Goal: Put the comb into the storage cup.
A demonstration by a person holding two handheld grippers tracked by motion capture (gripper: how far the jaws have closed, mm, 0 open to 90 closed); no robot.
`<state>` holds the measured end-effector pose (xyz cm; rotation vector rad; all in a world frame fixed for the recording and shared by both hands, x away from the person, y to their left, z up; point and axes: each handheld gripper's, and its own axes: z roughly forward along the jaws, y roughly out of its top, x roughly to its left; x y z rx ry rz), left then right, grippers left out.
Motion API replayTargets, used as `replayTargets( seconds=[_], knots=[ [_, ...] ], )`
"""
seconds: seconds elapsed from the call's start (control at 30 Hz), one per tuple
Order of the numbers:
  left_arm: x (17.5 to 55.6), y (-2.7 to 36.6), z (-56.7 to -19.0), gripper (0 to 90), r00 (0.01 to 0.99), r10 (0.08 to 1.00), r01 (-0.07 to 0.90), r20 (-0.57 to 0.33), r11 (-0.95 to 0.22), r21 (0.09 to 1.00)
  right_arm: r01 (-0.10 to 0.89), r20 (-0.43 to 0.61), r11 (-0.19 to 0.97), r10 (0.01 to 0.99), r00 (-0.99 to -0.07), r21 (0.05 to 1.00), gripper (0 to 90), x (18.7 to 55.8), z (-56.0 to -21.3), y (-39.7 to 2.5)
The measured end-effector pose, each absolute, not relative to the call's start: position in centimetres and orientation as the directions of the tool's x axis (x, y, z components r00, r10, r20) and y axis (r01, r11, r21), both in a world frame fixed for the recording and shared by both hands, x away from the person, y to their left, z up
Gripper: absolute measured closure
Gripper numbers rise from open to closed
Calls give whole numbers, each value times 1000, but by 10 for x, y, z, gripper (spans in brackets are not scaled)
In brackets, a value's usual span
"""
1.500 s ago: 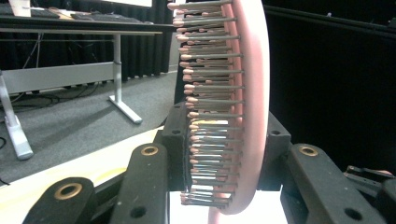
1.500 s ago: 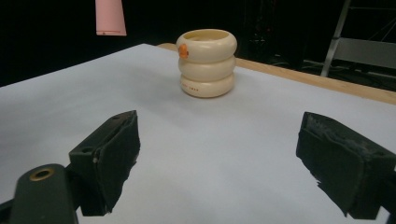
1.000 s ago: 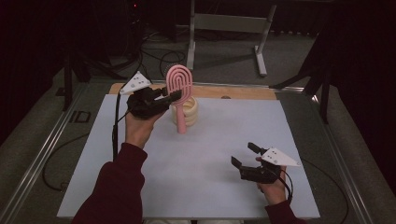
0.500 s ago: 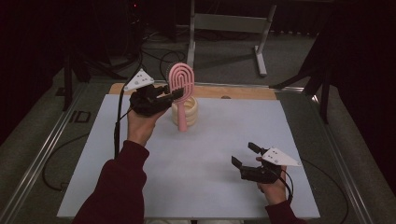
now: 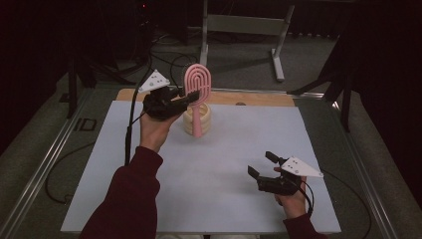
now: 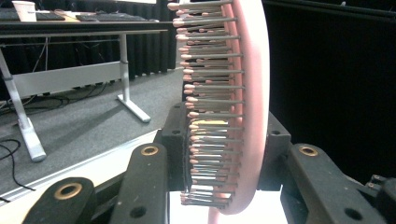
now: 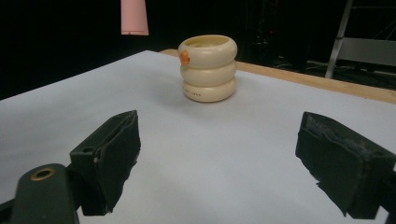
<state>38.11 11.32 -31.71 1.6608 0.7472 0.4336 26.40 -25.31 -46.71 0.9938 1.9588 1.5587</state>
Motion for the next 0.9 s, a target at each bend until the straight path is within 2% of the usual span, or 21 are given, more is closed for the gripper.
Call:
replayTargets(
  seconds=[0.9],
  knots=[
    [397,110,-315,645,663,745,192,-78,-68,979,275,128,70,760,-637,959,138,265,-464,-255]
  ],
)
